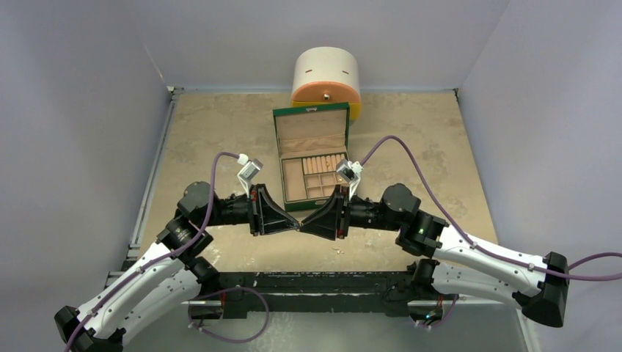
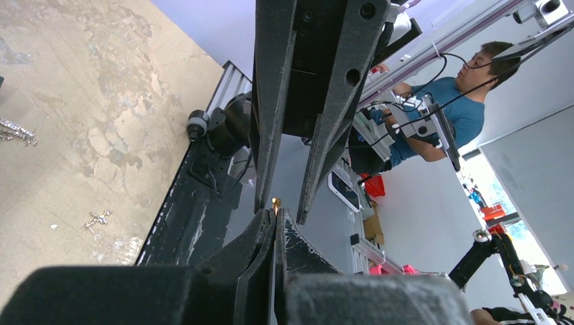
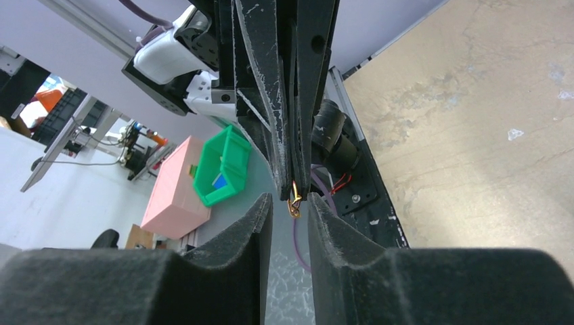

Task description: Organize the mixed jewelry

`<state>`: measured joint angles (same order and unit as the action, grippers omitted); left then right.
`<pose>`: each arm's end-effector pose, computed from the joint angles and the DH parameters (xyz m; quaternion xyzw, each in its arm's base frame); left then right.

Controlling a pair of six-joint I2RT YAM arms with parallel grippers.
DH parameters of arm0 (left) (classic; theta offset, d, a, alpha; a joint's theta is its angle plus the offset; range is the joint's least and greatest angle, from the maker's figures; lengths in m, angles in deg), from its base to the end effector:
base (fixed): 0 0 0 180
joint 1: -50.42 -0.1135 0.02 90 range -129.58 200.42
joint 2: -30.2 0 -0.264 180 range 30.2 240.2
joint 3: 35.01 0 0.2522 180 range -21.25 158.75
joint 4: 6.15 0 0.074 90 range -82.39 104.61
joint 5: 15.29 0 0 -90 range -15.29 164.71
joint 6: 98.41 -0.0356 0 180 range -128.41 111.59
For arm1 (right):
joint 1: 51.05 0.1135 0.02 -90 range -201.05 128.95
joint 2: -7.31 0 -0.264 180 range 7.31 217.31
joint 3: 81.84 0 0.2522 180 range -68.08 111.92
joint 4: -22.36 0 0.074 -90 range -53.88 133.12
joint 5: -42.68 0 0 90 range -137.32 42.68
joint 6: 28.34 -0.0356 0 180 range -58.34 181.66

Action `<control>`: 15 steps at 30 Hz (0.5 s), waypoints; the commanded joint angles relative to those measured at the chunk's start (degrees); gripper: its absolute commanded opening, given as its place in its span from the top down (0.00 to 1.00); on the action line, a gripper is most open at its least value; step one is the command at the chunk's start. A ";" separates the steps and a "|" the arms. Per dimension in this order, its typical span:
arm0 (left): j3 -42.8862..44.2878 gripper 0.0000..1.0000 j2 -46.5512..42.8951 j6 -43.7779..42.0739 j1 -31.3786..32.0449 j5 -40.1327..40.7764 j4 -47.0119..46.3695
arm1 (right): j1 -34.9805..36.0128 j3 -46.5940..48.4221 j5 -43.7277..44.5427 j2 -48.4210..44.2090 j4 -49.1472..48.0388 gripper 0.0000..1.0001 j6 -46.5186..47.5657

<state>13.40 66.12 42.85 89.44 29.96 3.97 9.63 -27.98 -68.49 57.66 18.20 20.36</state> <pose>0.1020 -0.1149 0.3270 0.2049 0.6658 -0.6589 0.2839 0.0914 0.1890 0.3465 -0.2452 0.6145 0.6511 0.3718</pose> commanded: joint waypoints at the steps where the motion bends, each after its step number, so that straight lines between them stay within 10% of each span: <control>1: 2.29 1.00 -0.33 -0.91 -0.11 -0.78 -3.04 | -0.22 -0.27 -1.94 -0.95 -3.77 0.74 -0.04; 7: 2.34 1.00 -0.23 -1.15 -0.13 -0.79 -2.91 | -0.22 -0.03 -2.21 -0.91 -3.88 1.00 -0.01; 15: 3.02 0.95 -0.53 -2.30 -0.18 0.45 -1.20 | -0.22 0.15 -1.16 -1.35 -3.18 1.00 0.48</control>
<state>13.73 66.14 42.76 89.44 29.72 3.86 9.57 -28.24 -69.37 57.53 17.81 20.29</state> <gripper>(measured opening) 0.010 0.012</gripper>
